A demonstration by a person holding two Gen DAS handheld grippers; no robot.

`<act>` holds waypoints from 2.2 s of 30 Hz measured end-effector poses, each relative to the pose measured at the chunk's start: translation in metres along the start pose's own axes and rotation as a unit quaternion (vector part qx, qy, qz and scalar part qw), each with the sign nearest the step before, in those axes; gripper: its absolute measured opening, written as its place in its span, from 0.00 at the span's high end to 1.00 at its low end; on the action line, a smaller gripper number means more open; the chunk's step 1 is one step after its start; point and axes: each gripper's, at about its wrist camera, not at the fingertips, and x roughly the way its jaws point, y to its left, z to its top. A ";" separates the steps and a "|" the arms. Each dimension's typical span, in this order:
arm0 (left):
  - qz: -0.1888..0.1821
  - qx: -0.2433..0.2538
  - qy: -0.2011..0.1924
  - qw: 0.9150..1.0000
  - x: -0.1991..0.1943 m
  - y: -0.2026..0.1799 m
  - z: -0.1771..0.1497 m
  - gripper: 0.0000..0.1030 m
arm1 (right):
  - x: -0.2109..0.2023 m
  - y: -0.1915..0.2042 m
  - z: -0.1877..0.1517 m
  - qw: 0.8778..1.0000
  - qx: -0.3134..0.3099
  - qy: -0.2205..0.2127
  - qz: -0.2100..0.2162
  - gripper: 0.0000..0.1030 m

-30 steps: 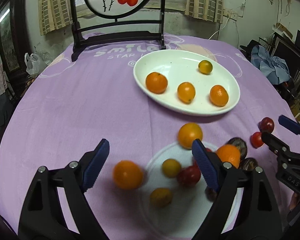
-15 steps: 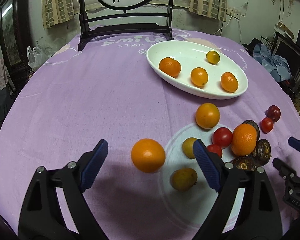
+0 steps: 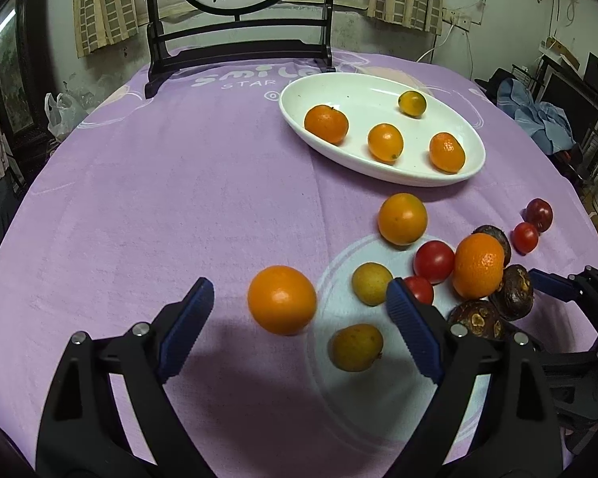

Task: Organize fruits
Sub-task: 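Grasp a dark brown fruit with the right gripper while the left grasps a small lime, then carry both held fruits onto the white plate and open both grippers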

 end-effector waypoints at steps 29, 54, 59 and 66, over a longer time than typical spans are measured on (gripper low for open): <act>-0.020 0.083 0.035 0.996 0.012 -0.029 -0.026 0.75 | -0.015 -0.016 -0.007 0.998 0.049 -0.027 0.022 0.58; 0.015 0.051 -0.033 0.998 0.039 -0.050 0.139 0.75 | 0.007 -0.057 0.128 0.994 0.034 -0.098 -0.022 0.58; 0.033 0.035 -0.011 0.999 0.082 -0.049 0.159 0.75 | 0.047 -0.069 0.146 0.996 0.047 -0.069 -0.033 0.58; 0.035 0.020 -0.007 0.999 0.110 -0.050 0.159 0.52 | 0.069 -0.077 0.148 0.996 0.068 -0.048 -0.045 0.54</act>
